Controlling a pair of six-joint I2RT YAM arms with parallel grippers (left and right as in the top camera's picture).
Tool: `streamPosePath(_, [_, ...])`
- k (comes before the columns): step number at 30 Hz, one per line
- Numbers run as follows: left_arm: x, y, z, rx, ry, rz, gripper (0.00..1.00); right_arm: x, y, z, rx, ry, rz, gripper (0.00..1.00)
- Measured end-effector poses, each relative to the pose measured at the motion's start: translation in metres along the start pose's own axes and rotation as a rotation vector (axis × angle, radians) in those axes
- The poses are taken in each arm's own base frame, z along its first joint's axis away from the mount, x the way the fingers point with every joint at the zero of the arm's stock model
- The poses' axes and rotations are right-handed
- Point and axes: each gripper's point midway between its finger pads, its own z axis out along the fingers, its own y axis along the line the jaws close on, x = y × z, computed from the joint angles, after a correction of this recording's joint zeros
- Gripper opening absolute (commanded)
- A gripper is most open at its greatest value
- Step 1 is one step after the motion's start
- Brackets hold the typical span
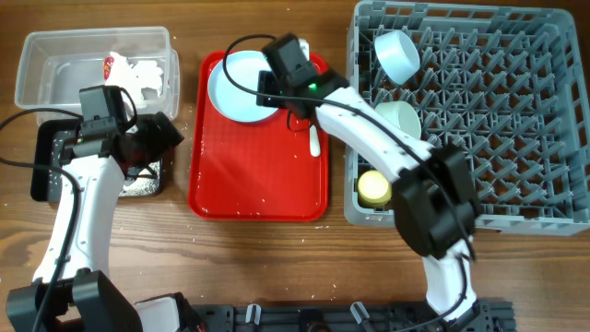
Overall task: Sort waste into correct bins and load items into the dishwasher rack
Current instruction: 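Reach the right gripper to the light-blue plate edge and grasp it, then lift the light-blue plate into the rack and stand it upright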
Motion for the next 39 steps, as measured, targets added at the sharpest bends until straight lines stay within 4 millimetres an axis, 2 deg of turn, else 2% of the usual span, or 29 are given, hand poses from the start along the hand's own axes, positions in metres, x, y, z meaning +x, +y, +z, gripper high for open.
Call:
streamPosePath(3, [0.0,0.0,0.0,0.0,0.0,0.0,1.0,0.021,-0.016,0.033,0.055,0.049,0.055,0.46])
streamPosePath(6, [0.0,0.0,0.0,0.0,0.0,0.0,1.0,0.033,-0.025,0.049,0.084,0.072,0.083,0.39])
streamPosePath(9, [0.0,0.0,0.0,0.0,0.0,0.0,1.0,0.035,-0.026,0.052,0.088,0.074,0.105,0.24])
streamPosePath(11, [0.0,0.0,0.0,0.0,0.0,0.0,1.0,0.036,-0.027,0.052,0.091,0.077,0.104,0.2])
streamPosePath(13, [0.0,0.0,0.0,0.0,0.0,0.0,1.0,0.051,-0.04,0.048,0.147,0.143,0.12,0.14])
streamPosePath(16, [0.0,0.0,0.0,0.0,0.0,0.0,1.0,0.063,-0.051,0.04,0.184,0.232,0.16,0.06])
streamPosePath(22, [0.0,0.0,0.0,0.0,0.0,0.0,1.0,0.072,-0.069,0.026,0.1,0.428,0.208,0.07])
streamPosePath(27, [0.0,0.0,0.0,0.0,0.0,0.0,1.0,0.064,-0.088,0.024,0.08,0.45,0.189,0.04])
streamPosePath(33, [0.0,0.0,0.0,0.0,0.0,0.0,1.0,0.071,-0.074,0.023,0.059,0.455,0.087,0.05])
streamPosePath(36, [0.0,0.0,0.0,0.0,0.0,0.0,1.0,0.075,-0.063,0.014,0.055,0.48,0.031,0.04])
streamPosePath(39, [0.0,0.0,0.0,0.0,0.0,0.0,1.0,0.065,-0.059,-0.001,0.066,0.472,-0.019,0.04])
